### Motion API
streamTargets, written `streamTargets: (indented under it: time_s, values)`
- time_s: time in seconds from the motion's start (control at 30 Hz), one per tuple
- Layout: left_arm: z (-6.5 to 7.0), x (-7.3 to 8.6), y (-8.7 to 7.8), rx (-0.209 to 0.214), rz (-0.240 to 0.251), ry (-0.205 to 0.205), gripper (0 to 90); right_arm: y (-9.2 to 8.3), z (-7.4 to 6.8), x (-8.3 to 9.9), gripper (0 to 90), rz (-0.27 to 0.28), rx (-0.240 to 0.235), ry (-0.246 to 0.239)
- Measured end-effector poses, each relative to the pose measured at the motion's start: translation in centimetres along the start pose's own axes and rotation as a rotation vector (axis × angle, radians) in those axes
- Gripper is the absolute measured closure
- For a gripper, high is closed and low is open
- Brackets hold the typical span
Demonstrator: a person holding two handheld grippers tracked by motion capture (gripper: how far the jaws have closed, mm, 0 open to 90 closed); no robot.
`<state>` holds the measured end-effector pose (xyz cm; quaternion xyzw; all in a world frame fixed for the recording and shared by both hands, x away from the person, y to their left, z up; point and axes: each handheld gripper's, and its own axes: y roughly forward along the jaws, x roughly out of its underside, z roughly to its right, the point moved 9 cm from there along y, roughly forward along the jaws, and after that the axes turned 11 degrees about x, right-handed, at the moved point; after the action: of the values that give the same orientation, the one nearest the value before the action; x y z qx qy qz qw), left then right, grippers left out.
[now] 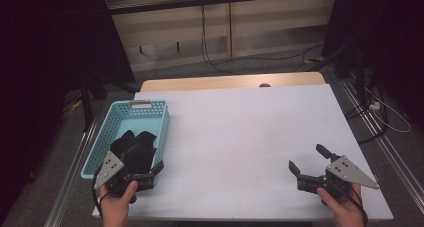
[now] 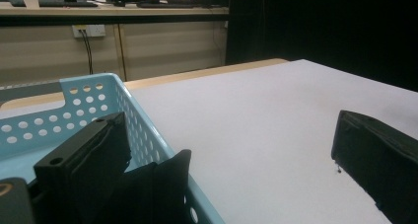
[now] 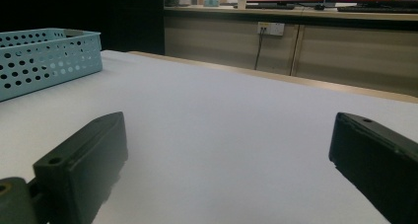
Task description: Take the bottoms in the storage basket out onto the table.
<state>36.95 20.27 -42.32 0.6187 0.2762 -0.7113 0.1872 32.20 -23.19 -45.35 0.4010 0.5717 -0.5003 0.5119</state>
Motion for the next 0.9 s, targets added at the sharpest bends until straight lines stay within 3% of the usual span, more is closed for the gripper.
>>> streamTargets:
  time_s: [0.57, 0.67, 0.9]
  values:
    - [0.14, -0.06, 0.25, 0.001, -0.008, -0.001, 1.3, -0.05, 0.47, -0.1, 0.6, 0.006, 0.008, 0.011]
    - [0.14, -0.3, 0.4, 0.003, -0.002, 0.0, 1.3, -0.35, 0.47, -0.13, 0.6, 0.008, 0.009, -0.003]
    - [0.04, -0.98, 0.37, 0.003, 0.008, -0.007, 1.3, -0.57, 0.8, -0.14, 0.6, 0.009, 0.022, 0.016]
